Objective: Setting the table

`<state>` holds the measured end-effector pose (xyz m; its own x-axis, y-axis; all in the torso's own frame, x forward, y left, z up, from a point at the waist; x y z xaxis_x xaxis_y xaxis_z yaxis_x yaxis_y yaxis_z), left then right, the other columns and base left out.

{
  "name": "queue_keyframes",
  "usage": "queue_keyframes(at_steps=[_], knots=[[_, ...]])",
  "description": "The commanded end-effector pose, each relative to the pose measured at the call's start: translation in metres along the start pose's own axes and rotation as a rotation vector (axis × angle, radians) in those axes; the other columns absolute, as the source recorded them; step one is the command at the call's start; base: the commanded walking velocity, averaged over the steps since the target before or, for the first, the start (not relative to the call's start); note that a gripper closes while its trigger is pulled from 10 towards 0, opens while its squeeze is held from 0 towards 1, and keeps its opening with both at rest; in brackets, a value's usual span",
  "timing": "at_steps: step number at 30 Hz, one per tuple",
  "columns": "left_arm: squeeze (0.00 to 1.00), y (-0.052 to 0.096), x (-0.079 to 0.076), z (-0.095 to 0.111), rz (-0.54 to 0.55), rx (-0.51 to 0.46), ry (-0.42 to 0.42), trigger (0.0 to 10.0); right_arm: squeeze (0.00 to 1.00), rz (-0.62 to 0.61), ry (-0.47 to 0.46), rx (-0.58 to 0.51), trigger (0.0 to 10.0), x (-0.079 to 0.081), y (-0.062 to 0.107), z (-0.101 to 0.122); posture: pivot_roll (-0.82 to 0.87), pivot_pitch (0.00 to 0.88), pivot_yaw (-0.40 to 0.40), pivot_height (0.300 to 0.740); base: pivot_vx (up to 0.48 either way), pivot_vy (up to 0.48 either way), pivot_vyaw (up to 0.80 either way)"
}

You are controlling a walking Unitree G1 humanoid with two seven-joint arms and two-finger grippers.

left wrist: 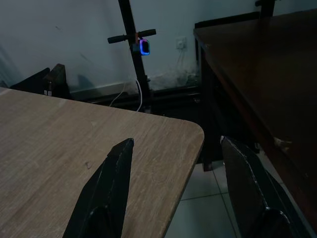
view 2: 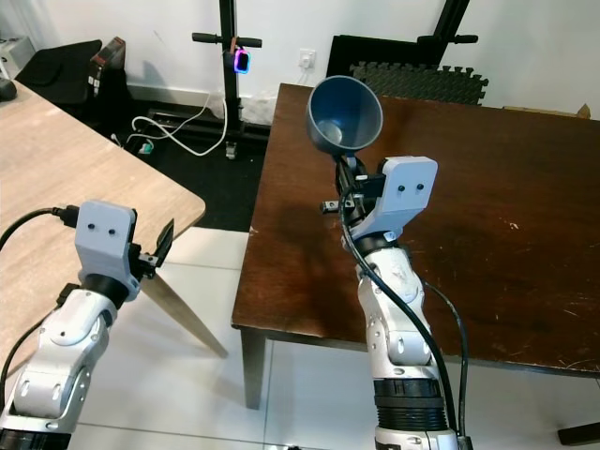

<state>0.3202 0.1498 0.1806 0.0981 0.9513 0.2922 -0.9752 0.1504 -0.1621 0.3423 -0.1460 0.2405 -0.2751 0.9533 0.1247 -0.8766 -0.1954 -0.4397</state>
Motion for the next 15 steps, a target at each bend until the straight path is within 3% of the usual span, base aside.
queue_keyframes(at_steps=[1, 6, 8, 9, 12, 15], knots=[[0.00, 0.002, -0.003, -0.006, -0.012, 0.018, 0.007, 10.0, 0.00, 0.010, 0.014, 0.041, 10.0, 0.000, 0.004, -0.008, 0.10, 0.080, 0.056, 0.740, 0.000, 0.000, 0.00], [0.00, 0.002, -0.003, -0.006, -0.011, 0.020, 0.007, 10.0, 0.00, -0.012, 0.084, 0.199, 10.0, -0.006, 0.012, -0.038, 0.10, 0.080, 0.056, 0.740, 0.000, 0.000, 0.00], [0.00, 0.002, -0.003, -0.006, -0.011, 0.020, 0.007, 10.0, 0.00, -0.012, 0.084, 0.199, 10.0, -0.006, 0.012, -0.038, 0.10, 0.080, 0.056, 0.740, 0.000, 0.000, 0.00], [0.00, 0.003, -0.003, -0.006, -0.011, 0.020, 0.007, 10.0, 0.00, 0.052, 0.070, 0.207, 10.0, 0.003, 0.015, -0.041, 0.10, 0.081, 0.057, 0.740, 0.000, 0.000, 0.00], [0.00, 0.003, -0.002, -0.006, -0.010, 0.020, 0.006, 10.0, 0.00, 0.096, 0.046, 0.173, 10.0, 0.011, 0.014, -0.035, 0.10, 0.081, 0.057, 0.740, 0.000, 0.000, 0.00], [0.00, 0.002, -0.002, -0.006, -0.008, 0.021, 0.006, 10.0, 0.00, 0.084, 0.034, 0.152, 10.0, 0.011, 0.011, -0.030, 0.08, 0.085, 0.049, 0.740, 0.000, 0.000, 0.00]])
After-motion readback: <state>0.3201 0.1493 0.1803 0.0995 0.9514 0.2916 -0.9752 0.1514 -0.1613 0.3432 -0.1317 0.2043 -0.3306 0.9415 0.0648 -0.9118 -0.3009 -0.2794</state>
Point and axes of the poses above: a point about 5 cm out from each wrist's last joint towards the gripper, its own y axis pointing back from the gripper into the wrist, its own z axis along the axis of the wrist's last joint, x = y × z, the point moved 2 cm from there along -y, pointing out of the wrist towards the gripper, and after that the axes turned 6 degrees about -y, right-handed, at the moved point
